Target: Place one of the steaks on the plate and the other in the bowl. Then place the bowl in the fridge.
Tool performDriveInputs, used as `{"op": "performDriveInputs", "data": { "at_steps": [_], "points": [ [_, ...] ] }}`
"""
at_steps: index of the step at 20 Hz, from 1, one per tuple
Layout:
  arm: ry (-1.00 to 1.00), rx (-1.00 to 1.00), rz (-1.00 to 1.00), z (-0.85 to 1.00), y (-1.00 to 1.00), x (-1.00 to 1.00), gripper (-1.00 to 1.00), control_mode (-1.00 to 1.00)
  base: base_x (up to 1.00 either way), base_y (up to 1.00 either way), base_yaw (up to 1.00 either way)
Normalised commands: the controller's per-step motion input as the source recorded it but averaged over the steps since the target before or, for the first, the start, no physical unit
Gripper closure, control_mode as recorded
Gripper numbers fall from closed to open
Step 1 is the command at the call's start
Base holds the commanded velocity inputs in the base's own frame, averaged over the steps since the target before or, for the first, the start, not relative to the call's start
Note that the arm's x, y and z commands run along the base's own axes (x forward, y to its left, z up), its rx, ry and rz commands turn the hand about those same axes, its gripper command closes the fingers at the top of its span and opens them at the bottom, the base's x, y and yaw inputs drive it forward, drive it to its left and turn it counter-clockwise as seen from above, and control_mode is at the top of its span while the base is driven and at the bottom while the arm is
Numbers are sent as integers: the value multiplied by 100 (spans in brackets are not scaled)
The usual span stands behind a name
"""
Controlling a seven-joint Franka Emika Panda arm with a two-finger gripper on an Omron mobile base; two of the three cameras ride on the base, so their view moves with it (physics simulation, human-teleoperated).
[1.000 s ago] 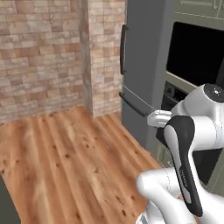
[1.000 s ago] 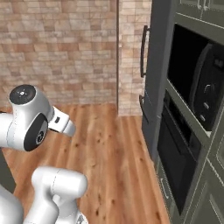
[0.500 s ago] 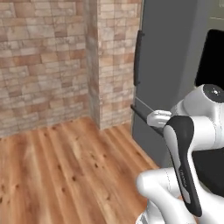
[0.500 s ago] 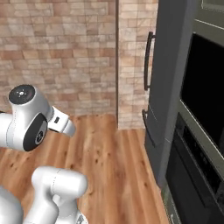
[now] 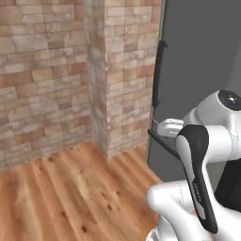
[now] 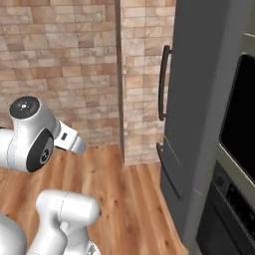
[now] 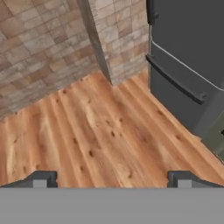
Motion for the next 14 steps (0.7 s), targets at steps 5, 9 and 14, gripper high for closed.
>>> {"op": "performDriveInputs", "data": {
  "at_steps": [5,9,14],
  "points": [
    [0,0,0,0,0,0,-100,100,94,64,-70],
    [0,0,0,0,0,0,-100,100,61,59,-86],
    [0,0,0,0,0,0,-100,100,51,56,-88]
  ]
}}
